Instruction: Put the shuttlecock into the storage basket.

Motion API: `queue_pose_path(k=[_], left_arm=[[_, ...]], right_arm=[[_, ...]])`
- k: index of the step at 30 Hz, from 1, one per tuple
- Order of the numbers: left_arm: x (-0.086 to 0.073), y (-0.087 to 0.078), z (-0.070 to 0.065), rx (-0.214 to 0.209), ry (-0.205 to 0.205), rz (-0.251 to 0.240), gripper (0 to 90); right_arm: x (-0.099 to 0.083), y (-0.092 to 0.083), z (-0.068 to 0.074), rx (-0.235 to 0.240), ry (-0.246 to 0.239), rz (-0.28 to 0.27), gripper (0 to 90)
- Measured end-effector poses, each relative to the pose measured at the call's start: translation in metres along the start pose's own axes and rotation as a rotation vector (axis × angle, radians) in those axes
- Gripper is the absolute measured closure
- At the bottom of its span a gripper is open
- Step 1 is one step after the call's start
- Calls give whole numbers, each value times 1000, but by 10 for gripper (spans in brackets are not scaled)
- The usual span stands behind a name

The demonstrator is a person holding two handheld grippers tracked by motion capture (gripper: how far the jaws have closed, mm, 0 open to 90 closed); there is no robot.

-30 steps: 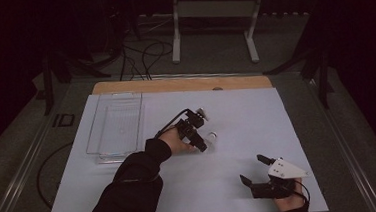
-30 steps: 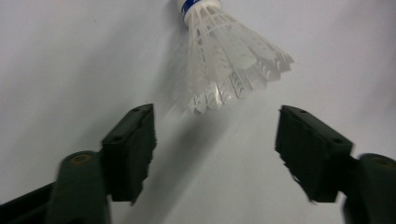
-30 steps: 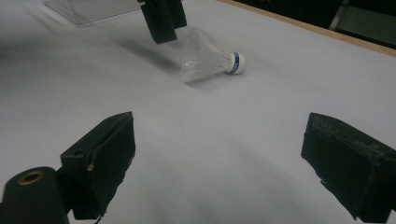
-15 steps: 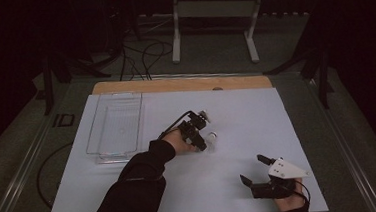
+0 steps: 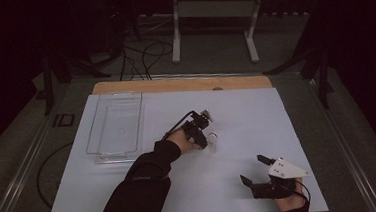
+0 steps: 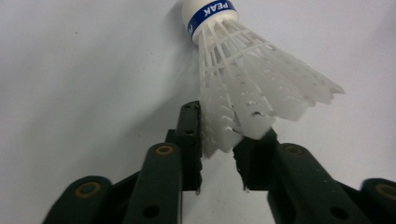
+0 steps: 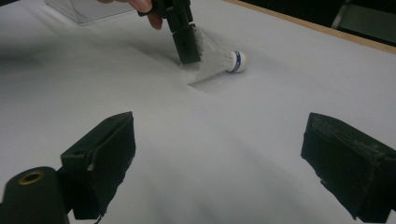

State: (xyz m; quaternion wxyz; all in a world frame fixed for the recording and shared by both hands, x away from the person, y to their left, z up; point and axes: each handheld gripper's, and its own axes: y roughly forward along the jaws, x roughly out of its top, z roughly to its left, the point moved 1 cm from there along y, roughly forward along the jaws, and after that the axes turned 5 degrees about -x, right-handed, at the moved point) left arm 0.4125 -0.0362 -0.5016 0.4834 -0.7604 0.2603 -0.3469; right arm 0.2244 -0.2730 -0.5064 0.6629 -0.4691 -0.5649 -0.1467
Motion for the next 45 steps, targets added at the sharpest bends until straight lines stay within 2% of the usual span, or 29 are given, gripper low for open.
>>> queue_pose_path(k=[1,4,6,7,17,30,45], left_arm=[[0,0,0,-3,-1,-2,819],[1,0,-1,-3,-1,-11,886],[2,-1,-1,-1,2,-17,897],[2,-1,-2,10,6,-18,899],[2,-11,-7,24,41,-1,900],[-1,-25,-13,8,63,15,900],[-4,-46,-20,-6,100,11,900]], right_arm=[[0,0,0,1,1,2,101],[0,0,0,2,-2,1,101],[0,0,0,1,-2,2,101],[0,0,0,1,-2,2,101],[0,0,0,0,-3,3,101],[0,1,0,5,3,-2,101],[0,0,-1,-5,1,-14,101]])
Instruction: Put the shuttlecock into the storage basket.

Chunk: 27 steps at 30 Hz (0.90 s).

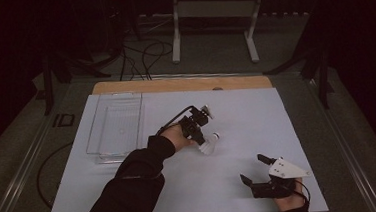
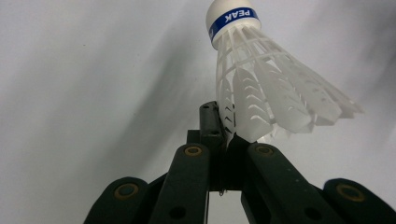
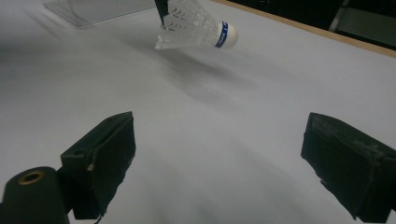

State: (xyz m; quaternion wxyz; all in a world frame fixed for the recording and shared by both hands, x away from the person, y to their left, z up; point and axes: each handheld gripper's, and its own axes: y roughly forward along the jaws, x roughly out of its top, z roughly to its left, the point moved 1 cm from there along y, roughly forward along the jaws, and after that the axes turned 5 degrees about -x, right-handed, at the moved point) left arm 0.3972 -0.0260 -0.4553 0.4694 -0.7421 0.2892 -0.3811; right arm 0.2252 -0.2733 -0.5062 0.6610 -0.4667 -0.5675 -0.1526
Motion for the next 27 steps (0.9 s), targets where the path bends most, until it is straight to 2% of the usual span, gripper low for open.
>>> queue_pose_path(k=[8,19,27], left_arm=[[-3,-14,0,-7,8,-9,900],[-9,-31,-1,9,19,-22,900],[-16,-40,3,16,7,-31,900]], right_arm=[[0,1,0,-3,4,5,101],[0,0,0,-4,5,7,101],[0,0,0,-7,0,6,101]])
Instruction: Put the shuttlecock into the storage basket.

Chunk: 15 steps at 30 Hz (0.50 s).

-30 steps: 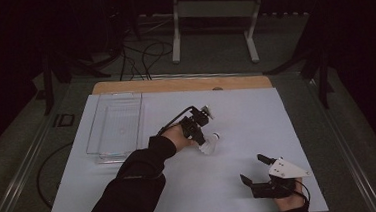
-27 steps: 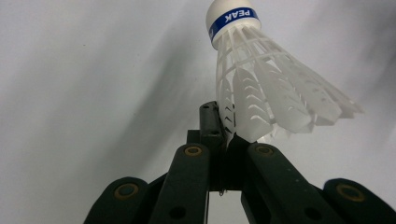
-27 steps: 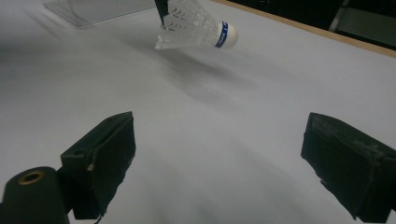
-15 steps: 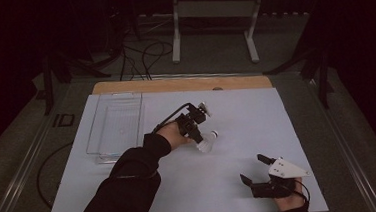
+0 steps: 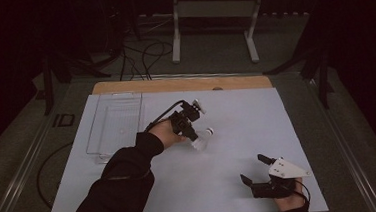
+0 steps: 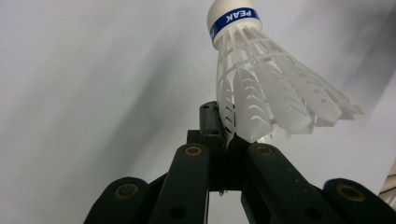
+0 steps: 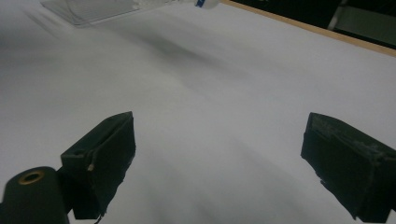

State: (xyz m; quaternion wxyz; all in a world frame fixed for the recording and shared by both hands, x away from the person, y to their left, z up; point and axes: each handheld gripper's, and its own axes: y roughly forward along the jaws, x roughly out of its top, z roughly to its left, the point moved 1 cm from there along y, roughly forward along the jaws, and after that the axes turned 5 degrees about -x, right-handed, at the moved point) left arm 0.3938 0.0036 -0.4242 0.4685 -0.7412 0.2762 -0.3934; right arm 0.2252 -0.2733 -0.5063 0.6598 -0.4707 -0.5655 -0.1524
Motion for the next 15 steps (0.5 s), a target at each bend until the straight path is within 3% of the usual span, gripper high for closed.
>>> queue_pose_path(k=[15], left_arm=[[-9,-32,3,32,-1,-28,900]], right_arm=[[0,0,1,-2,1,0,101]])
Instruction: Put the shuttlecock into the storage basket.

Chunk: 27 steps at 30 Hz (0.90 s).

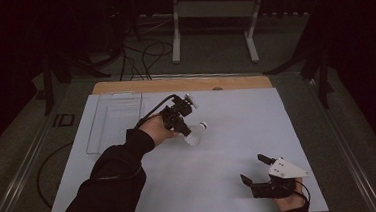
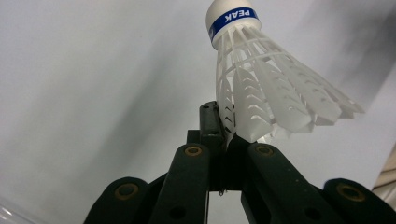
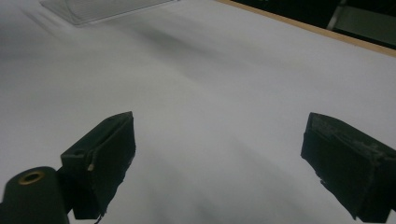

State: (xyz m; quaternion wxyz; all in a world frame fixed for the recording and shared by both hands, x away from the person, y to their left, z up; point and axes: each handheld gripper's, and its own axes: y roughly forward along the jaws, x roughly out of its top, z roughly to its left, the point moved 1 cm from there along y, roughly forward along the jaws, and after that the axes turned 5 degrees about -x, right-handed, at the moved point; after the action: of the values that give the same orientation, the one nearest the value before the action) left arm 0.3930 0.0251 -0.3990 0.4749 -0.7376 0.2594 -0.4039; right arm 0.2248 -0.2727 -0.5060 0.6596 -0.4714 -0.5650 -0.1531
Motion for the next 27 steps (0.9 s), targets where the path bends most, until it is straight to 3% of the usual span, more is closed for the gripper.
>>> queue_pose_path(k=[19,27], left_arm=[[-17,-29,14,27,-34,-40,900],[-31,-38,25,42,-71,-53,900]], right_arm=[[0,0,0,-1,-3,5,101],[0,1,0,-1,-1,10,101]])
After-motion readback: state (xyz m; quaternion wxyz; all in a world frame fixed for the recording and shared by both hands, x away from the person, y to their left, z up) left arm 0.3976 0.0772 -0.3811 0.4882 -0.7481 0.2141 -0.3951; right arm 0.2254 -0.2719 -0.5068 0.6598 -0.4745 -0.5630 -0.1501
